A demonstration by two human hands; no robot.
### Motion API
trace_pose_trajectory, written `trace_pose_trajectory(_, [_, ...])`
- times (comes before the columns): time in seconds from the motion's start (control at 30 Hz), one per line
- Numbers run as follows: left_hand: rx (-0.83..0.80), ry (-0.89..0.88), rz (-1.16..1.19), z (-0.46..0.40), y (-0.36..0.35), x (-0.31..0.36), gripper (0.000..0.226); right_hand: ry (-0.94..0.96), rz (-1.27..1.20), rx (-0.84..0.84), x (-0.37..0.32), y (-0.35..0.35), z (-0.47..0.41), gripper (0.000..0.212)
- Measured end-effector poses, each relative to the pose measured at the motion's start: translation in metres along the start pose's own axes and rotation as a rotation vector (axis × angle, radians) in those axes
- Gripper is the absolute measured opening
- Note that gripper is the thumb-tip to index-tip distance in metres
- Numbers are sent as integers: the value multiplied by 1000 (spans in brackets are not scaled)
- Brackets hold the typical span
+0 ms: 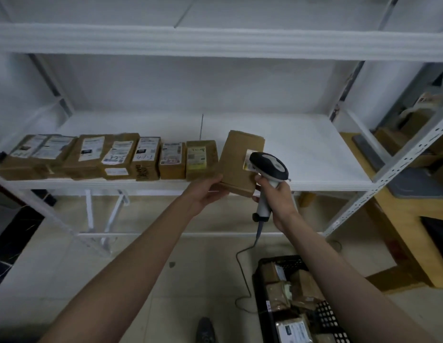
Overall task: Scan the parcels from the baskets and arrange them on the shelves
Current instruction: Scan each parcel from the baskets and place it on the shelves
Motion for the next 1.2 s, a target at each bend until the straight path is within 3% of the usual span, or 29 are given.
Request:
trace_pose_trajectory(0.13, [35, 61, 30, -40, 3, 2, 19, -6, 35, 46, -1, 3, -36, 39])
trace_pose_trajectory(0.27, [88, 98, 86, -79, 3, -1, 26, -33, 62, 75, 3, 13, -76, 23])
trace_pose_trajectory(0.37, [149, 111, 157, -107, 1, -9, 32, -56, 78, 66, 9, 20, -111, 27])
trace_pose_trajectory(0.57, [346, 172, 297, -151, 5, -32, 37, -144, 134, 21, 35, 28, -181, 32])
trace_pose_trajectory(0.73, [535, 86, 294, -173, 10, -38, 63, -231, 141, -33, 65, 31, -222, 34])
trace_pose_trajectory(0.83, [601, 76, 306, -178, 6, -42, 50, -257, 136, -52, 78, 32, -233, 30])
trace_pose_trajectory(1.07, [679, 110, 429, -170, 21, -51, 58, -328, 81, -84, 99, 32, -241, 14])
trace_pose_trajectory(1.2, [648, 92, 439, -167, 30, -47, 47, -328, 132, -87, 102, 28, -243, 30])
Point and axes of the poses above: each hand's wrist, its own z-axis away from the middle knuckle, its own y-axis out of the back of the hand, x = y × z, the point moved 8 cm from there along -z, towards the middle knuckle, and after that the axes turned 9 degrees about -x, right-handed, at the moved point
